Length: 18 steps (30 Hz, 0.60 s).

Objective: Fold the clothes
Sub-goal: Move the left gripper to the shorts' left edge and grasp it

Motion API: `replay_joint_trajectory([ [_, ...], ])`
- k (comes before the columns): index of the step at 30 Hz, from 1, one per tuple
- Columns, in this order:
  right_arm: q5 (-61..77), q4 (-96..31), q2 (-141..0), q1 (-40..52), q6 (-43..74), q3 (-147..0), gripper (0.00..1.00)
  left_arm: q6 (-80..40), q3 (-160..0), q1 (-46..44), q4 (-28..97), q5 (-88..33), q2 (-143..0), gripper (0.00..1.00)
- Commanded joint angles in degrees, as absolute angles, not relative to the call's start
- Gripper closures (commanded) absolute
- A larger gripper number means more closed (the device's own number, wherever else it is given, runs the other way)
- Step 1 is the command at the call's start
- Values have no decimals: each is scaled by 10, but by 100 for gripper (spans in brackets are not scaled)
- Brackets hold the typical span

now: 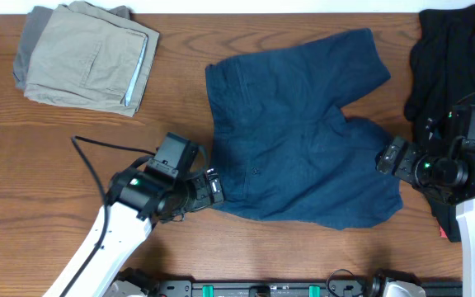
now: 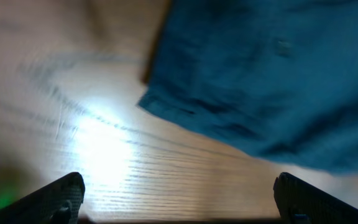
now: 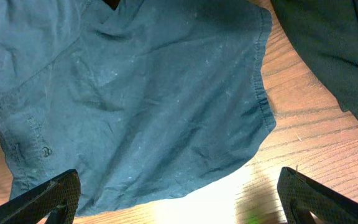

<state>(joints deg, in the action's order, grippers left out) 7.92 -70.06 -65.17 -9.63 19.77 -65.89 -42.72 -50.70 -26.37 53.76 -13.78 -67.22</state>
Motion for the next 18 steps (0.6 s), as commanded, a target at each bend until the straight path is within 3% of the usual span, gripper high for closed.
replay_joint_trajectory([
  [1, 79, -700, -645, -102, 186, -660, 1, -557, -487, -265, 532, -102, -718, 2],
  [11, 79, -701, -645, -102, 185, -660, 1, -614, -480, -265, 450, -100, -870, 1],
  [16, 70, -701, -645, -102, 181, -660, 1, -617, -480, -265, 437, -100, -912, 17],
  [18, 71, -701, -645, -102, 181, -660, 1, -616, -480, -266, 433, -103, -922, 19],
])
